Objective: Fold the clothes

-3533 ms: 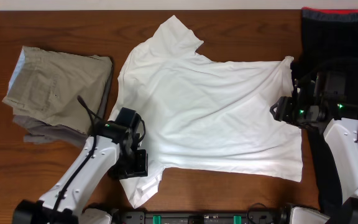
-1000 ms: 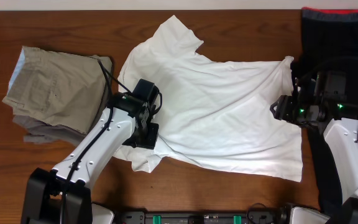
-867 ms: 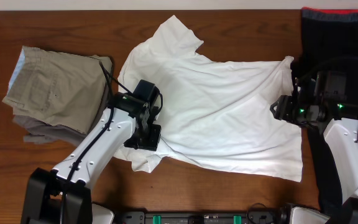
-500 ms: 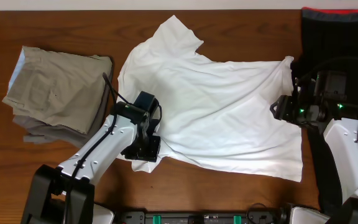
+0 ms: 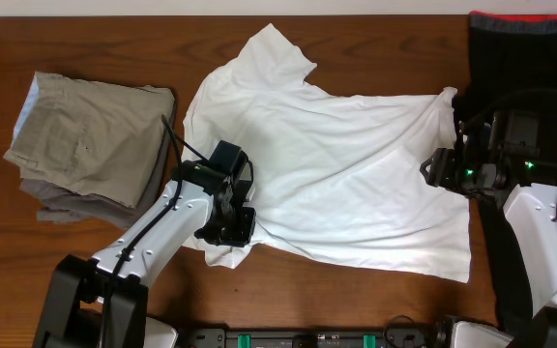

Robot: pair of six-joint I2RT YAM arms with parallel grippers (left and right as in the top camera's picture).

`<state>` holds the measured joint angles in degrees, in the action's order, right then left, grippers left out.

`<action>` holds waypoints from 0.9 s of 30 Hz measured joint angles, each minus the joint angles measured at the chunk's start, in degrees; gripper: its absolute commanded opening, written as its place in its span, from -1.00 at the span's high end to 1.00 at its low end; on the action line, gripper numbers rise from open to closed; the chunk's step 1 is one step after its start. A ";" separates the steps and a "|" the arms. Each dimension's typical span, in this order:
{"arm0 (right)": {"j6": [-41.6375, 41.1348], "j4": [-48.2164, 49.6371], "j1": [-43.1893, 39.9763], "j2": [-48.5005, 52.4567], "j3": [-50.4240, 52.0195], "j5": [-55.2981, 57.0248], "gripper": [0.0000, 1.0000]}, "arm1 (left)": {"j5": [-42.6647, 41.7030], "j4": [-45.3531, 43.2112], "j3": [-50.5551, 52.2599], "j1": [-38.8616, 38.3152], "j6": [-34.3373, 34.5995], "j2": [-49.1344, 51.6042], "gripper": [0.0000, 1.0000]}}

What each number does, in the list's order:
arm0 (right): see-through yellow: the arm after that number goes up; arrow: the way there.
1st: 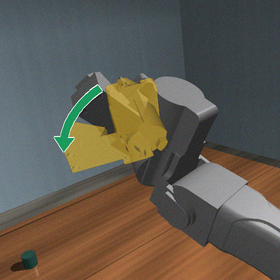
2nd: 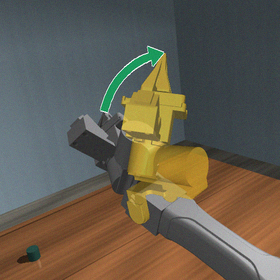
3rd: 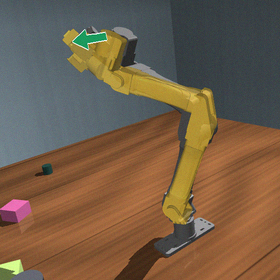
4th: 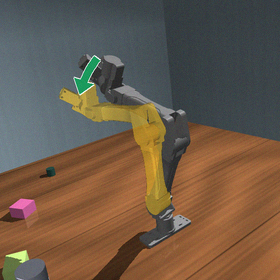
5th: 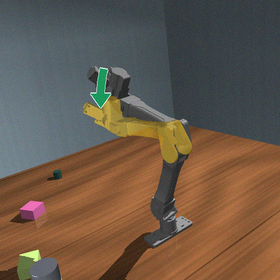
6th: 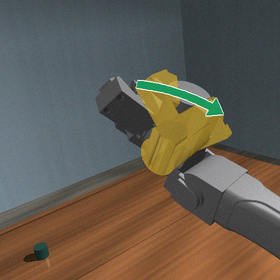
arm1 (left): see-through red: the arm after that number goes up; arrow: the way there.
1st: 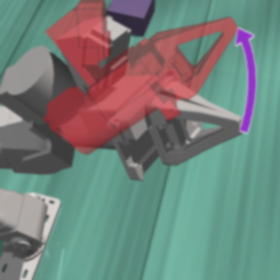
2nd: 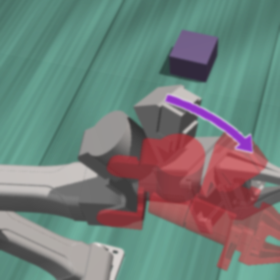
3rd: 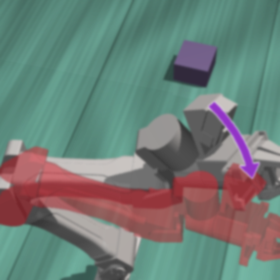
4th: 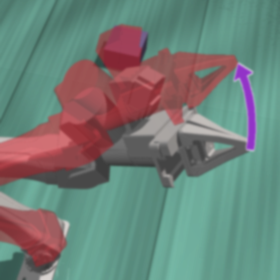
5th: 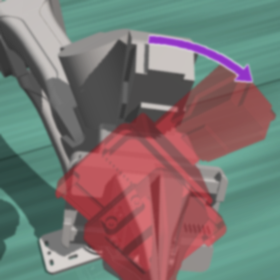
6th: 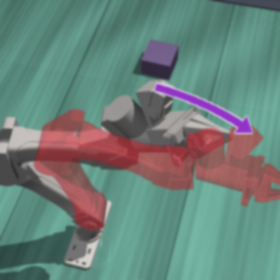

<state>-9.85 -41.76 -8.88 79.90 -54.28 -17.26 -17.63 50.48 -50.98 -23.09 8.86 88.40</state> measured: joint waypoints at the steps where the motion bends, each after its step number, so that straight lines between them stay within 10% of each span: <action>1: 0.00 -0.07 0.00 0.00 0.00 0.00 -0.19 | 0.22 0.20 0.00 0.00 -0.09 0.00 0.33; 17: 0.00 0.02 0.00 0.00 0.00 0.00 -0.19 | 3.39 -1.27 0.92 0.00 0.11 2.14 0.88; 27: 0.00 0.28 0.00 0.00 0.00 0.00 -0.19 | -3.15 3.58 -2.69 0.00 0.13 3.32 0.88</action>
<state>-9.85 -41.47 -8.88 79.90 -54.28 -17.26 -20.78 54.06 -53.67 -23.09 8.99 91.72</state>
